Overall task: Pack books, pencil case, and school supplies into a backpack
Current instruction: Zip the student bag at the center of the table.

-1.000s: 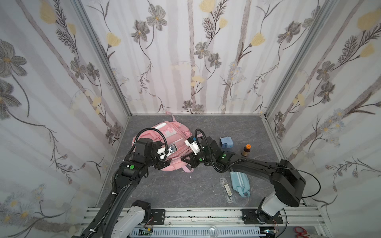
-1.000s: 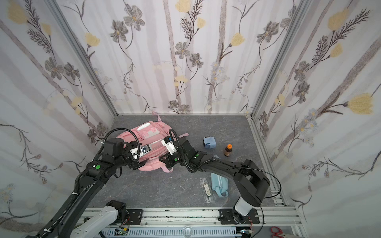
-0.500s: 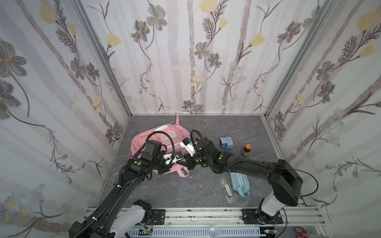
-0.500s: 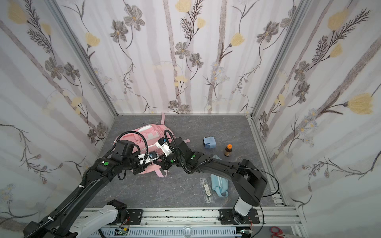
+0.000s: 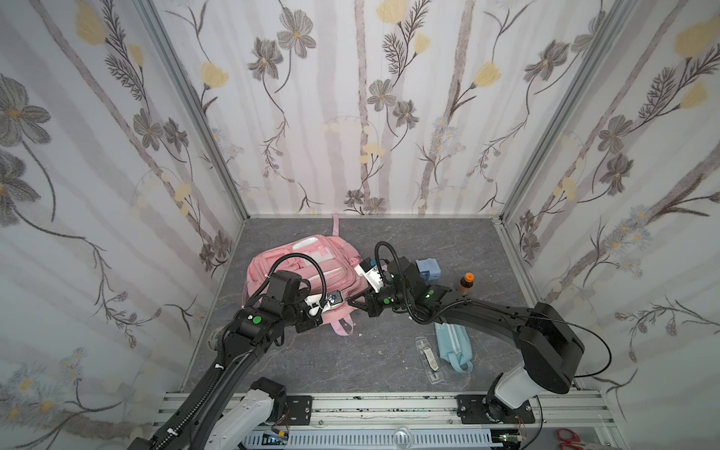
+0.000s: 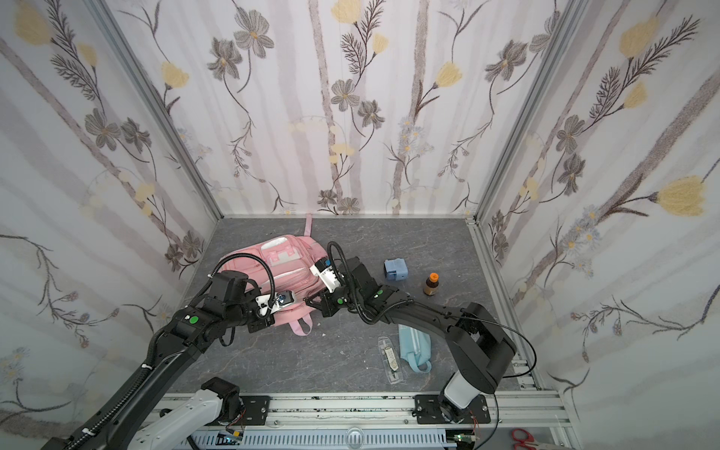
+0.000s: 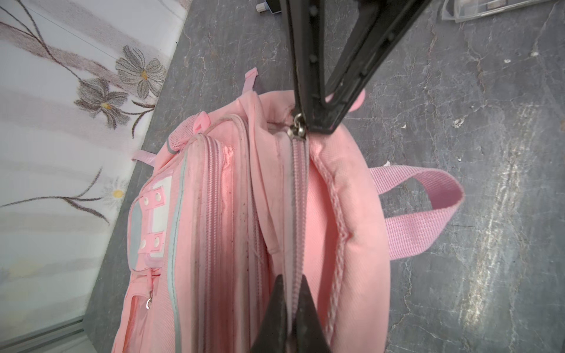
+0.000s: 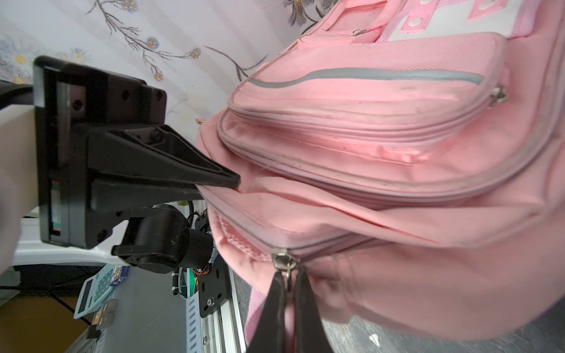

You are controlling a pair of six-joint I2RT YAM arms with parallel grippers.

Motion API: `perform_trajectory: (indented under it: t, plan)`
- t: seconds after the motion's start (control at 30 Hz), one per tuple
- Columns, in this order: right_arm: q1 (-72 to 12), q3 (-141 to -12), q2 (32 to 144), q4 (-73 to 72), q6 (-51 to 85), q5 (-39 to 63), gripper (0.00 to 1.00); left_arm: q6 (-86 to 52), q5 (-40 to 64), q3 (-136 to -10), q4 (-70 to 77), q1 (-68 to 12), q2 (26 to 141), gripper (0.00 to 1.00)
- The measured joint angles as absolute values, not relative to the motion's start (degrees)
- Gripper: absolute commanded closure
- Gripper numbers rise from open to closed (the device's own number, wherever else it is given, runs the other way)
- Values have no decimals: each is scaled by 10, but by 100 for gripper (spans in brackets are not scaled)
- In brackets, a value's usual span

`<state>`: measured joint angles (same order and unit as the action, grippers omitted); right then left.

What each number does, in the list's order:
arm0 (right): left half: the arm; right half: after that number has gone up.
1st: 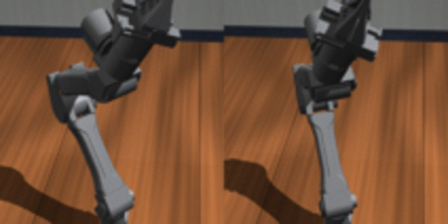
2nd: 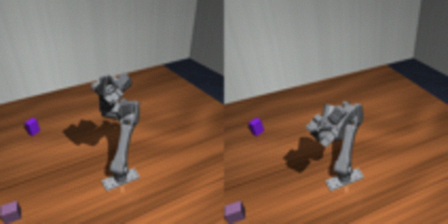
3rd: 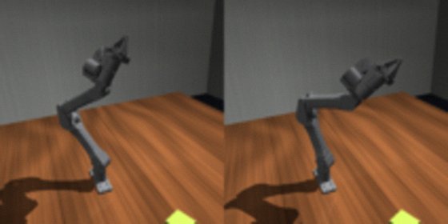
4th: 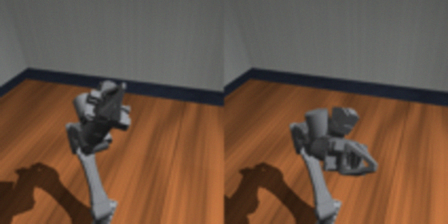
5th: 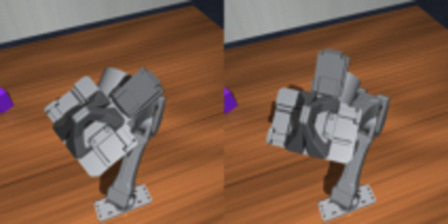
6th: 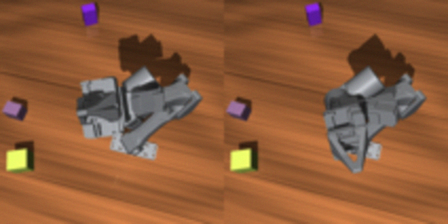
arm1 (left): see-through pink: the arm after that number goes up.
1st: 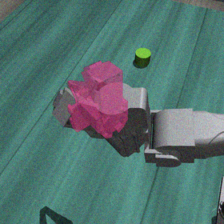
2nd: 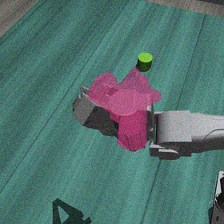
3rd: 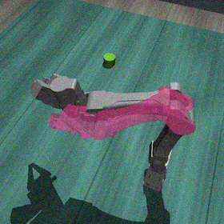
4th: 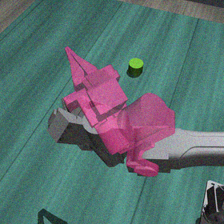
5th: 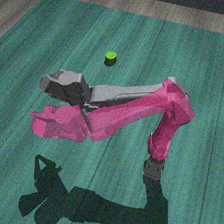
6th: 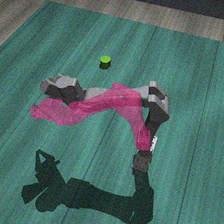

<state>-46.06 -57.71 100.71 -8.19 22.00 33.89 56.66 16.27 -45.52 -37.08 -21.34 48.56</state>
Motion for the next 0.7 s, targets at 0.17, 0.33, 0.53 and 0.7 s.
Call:
perform_trajectory:
  t: [0.17,0.33,0.53,0.7]
  plan:
    - [-429,-581,1015,-62,210,392,100,577,164,-431,-345,-208,450,100]
    - [-416,-614,1050,-39,201,447,100,586,164,-414,-337,-201,406,100]
    - [-406,-659,1089,-7,199,494,100,587,161,-417,-344,-199,373,100]
    - [-412,-719,1103,78,200,452,100,577,146,-430,-351,-194,380,100]
